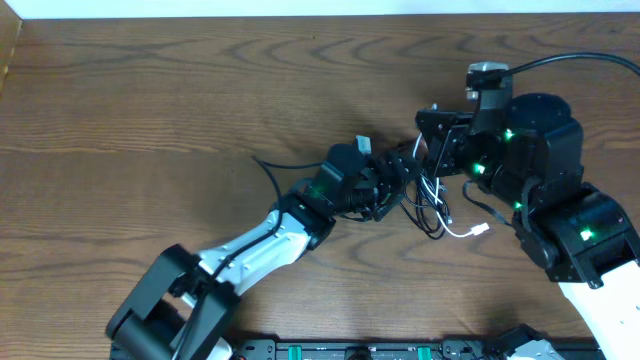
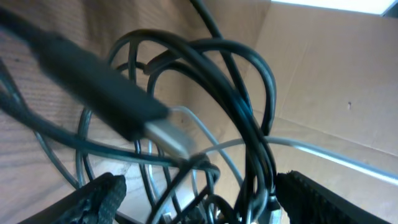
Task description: Untangle cables
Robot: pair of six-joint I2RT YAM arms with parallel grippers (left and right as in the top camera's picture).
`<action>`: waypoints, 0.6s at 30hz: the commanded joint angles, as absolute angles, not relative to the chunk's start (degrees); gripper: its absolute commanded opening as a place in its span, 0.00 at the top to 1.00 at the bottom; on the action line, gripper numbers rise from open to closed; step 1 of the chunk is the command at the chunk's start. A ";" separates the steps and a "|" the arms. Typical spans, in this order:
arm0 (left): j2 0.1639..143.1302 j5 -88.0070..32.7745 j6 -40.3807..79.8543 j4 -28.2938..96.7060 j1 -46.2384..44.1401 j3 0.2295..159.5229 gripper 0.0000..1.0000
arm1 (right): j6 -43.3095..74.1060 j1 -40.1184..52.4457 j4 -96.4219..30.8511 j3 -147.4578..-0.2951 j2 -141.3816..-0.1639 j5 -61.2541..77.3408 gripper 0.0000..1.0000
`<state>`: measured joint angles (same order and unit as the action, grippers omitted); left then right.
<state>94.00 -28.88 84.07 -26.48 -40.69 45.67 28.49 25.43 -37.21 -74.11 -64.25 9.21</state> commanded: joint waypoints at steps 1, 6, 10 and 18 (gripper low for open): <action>96.82 -27.42 85.01 -29.71 -42.35 46.19 0.16 | 29.08 27.81 -36.88 -75.40 -63.00 9.63 0.99; 99.77 -24.32 80.58 -29.63 -43.99 46.19 0.32 | 27.94 28.16 -35.22 -75.66 -61.17 7.49 0.99; 99.98 -22.28 70.00 -22.81 -43.53 46.19 0.49 | 24.56 26.44 -35.33 -77.91 -58.92 -1.37 0.99; 99.96 -19.31 60.77 -11.75 -37.60 46.19 0.57 | 22.63 20.97 -39.68 -79.31 -58.00 -16.84 0.99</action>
<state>99.29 -21.67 67.44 -12.95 -40.34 46.13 24.60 23.16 -38.06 -78.24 -58.04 -7.73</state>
